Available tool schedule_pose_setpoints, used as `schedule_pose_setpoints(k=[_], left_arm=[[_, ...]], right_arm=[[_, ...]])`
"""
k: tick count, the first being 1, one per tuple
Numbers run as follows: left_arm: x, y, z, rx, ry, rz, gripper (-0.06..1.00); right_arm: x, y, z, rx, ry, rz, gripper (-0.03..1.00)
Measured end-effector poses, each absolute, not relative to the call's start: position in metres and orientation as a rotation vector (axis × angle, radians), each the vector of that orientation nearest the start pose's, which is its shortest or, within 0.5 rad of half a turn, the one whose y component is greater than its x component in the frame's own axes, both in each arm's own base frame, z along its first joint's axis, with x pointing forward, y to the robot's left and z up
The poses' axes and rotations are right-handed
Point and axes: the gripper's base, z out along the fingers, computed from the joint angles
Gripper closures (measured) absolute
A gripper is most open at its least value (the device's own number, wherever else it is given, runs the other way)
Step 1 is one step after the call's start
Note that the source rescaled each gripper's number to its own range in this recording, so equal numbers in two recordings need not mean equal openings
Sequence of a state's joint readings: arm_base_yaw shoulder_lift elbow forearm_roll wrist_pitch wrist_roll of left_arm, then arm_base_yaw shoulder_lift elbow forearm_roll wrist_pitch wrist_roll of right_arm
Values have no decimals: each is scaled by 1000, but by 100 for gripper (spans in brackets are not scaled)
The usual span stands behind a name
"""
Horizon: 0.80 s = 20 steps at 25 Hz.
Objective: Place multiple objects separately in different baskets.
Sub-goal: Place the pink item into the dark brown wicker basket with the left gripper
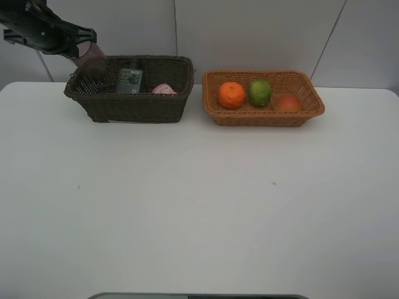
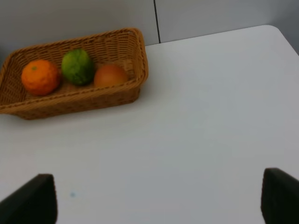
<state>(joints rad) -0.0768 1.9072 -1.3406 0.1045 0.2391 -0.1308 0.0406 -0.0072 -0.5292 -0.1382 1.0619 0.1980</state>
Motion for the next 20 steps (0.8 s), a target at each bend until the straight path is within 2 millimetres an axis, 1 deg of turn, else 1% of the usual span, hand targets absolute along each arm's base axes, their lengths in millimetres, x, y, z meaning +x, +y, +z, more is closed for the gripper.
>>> schedule_pose_setpoints(k=[6,8,11,16,20], left_arm=[[439,-31,187,94,2325,-1,94],[441,-32,180,114,2327,5,94],[444,-32,176,123,2306,2,94],[445,-33,176,126,2290,0,94],[446,-33,166,128,2313,1,94]], right_arm=[[-10,-11,286,167,1995,-11,2],[-10,-11,286,167,1995,-11,2],[-10,-11,286,167,1995,-11,2],[-10,-11,286,167,1995,-11,2],[-10,-11,286,167,1995,-11,2]])
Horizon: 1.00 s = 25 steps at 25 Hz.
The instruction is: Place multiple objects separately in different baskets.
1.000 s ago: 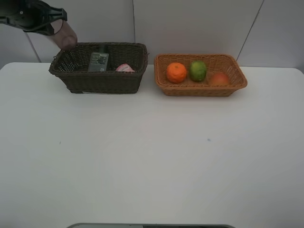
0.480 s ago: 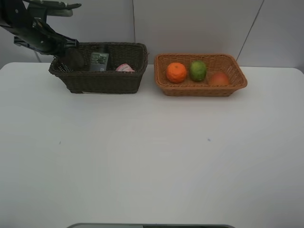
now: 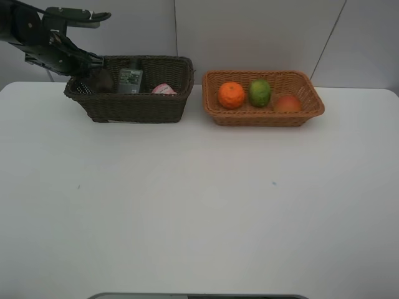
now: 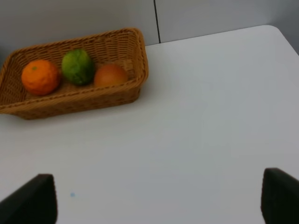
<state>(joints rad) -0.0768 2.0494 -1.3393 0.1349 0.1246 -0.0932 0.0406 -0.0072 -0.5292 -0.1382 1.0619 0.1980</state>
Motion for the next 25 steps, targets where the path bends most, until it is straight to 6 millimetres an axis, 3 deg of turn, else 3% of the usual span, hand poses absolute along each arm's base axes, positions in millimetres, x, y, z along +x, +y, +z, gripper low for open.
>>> schedule_pose_setpoints(k=[5,8,10,14,16,20,25], left_arm=[[447,-33,156,129,2336,2,94],[447,-33,156,130,2336,2,88],[447,-33,156,129,2336,2,69],[447,-37,157,121,2330,-15,16],[447,-40,159,105,2327,-31,3],[446,-41,167,98,2311,-37,-3],[440,-36,192,108,2288,-14,-5]], right_arm=[[-10,-11,286,167,1995,-11,2],[-10,-11,286,167,1995,-11,2],[-10,-11,286,167,1995,-11,2],[-10,-11,286,167,1995,-11,2],[-10,-11,286,167,1995,-11,2],[-10,-11,286,167,1995,-11,2],[-10,-11,286,167,1995,-11,2]])
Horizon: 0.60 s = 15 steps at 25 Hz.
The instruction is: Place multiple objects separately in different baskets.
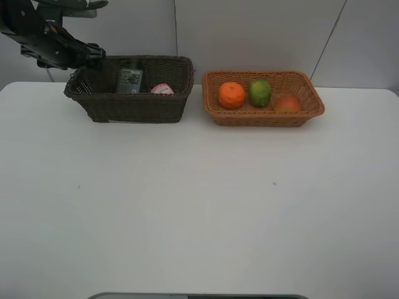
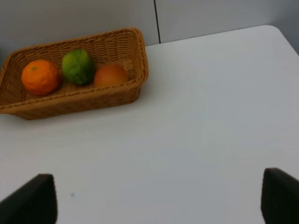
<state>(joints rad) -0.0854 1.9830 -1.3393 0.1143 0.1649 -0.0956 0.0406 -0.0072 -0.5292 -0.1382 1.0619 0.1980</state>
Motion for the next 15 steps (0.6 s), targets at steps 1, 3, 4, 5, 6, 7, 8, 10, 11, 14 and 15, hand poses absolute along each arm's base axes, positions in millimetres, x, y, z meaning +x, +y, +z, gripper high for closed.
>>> schedule_pose_setpoints(k=[1,3,4,5,6,7,8,10,11,14,15], left_arm=[[438,-36,197,107,2291,-12,-6],[434,-36,208,108,2290,-9,-6],[431,-37,214,111,2295,-8,-6],[428,-37,218,111,2302,-6,-6],[426,-37,225,111,2302,-5,-6],[422,-37,231,109,2307,-2,-6],[419,-36,235,108,2314,1,-6],[411,-35,246,105,2314,4,-6],[404,-35,251,104,2313,4,-6],[382,-31,263,97,2300,6,-6],[373,-28,267,89,2296,9,-6]], right_arm=[[-10,-11,286,167,1995,-11,2],[-10,-11,286,167,1995,-11,2],[-10,-11,286,167,1995,-11,2],[-10,-11,286,167,1995,-11,2],[-10,-11,286,167,1995,-11,2],[-10,-11,286,167,1995,-11,2],[-10,-11,286,167,1995,-11,2],[-10,-11,286,167,1995,-11,2],[-10,-11,286,167,1995,-11,2],[-10,-11,286,167,1995,-11,2],[-10,-11,286,167,1995,-11,2]])
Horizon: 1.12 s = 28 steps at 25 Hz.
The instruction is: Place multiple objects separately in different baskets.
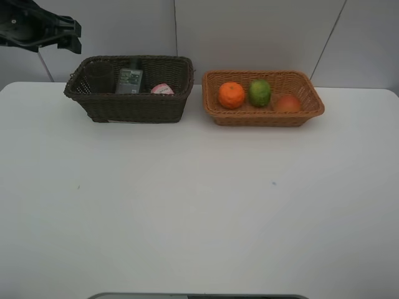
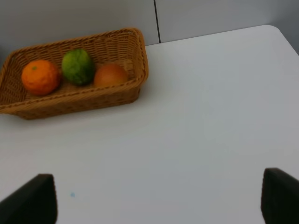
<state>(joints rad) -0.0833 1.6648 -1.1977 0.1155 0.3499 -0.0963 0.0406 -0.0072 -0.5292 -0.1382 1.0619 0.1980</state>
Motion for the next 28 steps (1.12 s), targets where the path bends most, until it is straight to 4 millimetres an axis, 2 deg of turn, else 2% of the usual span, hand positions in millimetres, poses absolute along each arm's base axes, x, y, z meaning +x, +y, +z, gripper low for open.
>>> schedule_pose_setpoints(k=[5,9,12,21,28], left_arm=[[320,-9,291,39,2278,37,-6],[268,-7,317,18,2216,29,-6],[229,-6,325,-13,2183,-6,-6],[116,-1,315,-36,2170,-7,-6],[40,1,311,-61,2107,-42,-6]], right_arm=[[-10,-11,286,167,1995,-11,2],[-10,-11,286,167,1995,-11,2],[-10,-11,286,167,1995,-11,2],[-10,-11,286,167,1995,-11,2],[-10,-11,286,167,1995,-11,2]])
